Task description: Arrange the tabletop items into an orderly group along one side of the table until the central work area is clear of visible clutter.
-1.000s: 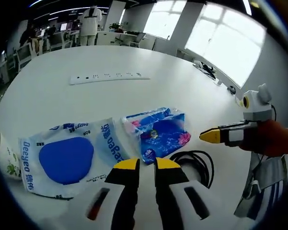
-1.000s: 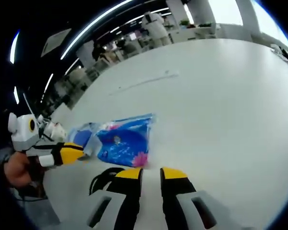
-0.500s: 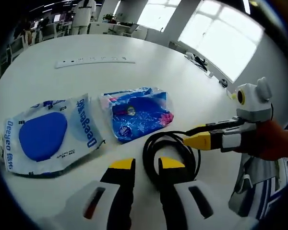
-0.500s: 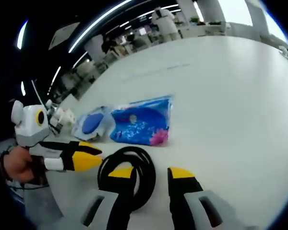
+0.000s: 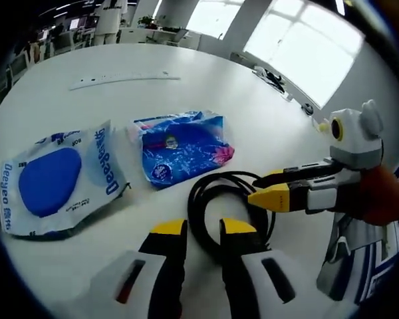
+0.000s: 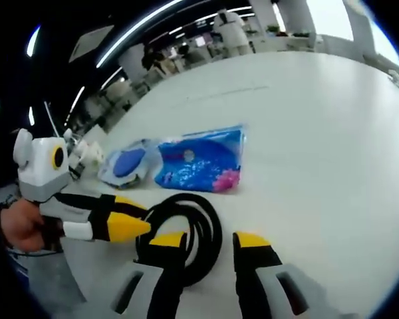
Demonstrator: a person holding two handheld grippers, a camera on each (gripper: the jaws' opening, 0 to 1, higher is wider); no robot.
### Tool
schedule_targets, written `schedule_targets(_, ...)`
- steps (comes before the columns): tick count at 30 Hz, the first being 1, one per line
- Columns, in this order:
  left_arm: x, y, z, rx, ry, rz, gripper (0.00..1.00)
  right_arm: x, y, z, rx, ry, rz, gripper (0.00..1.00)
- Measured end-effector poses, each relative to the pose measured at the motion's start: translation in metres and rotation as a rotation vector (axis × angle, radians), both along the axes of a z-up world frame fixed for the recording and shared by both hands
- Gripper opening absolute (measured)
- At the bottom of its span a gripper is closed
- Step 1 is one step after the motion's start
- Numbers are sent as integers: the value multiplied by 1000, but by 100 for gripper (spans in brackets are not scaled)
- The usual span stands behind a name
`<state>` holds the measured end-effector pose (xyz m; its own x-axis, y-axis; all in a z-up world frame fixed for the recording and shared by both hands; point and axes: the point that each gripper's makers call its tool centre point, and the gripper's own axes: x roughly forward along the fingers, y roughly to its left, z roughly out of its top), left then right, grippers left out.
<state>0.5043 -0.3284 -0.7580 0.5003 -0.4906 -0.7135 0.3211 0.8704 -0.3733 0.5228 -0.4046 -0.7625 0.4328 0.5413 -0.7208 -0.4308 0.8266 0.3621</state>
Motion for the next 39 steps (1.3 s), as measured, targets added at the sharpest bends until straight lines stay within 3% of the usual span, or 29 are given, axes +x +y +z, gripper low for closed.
schedule_targets(7,-2,-3,-2,8,2,-2,11,-9,2,-5,-35,0,22,19)
schedule_targets(9,-3,2,-5,43,-5,-7,5,-8,-4,-7,-104,-44,43,15)
schedule_targets(10,-3,0,-3,15,0,3,5,-10,2,-5,-71,-37,25,13)
schedule_targets(24,-5,4,-1,6,11,37,2,-16,4,0,-28,-31,1,6)
schedule_targets(30,-11,17,4,5,12,91,2,-14,18,9,-1,-46,33,4)
schedule_targets(39,-17,52,9,20,8,190,1,-14,57,10,-1,-53,131,5)
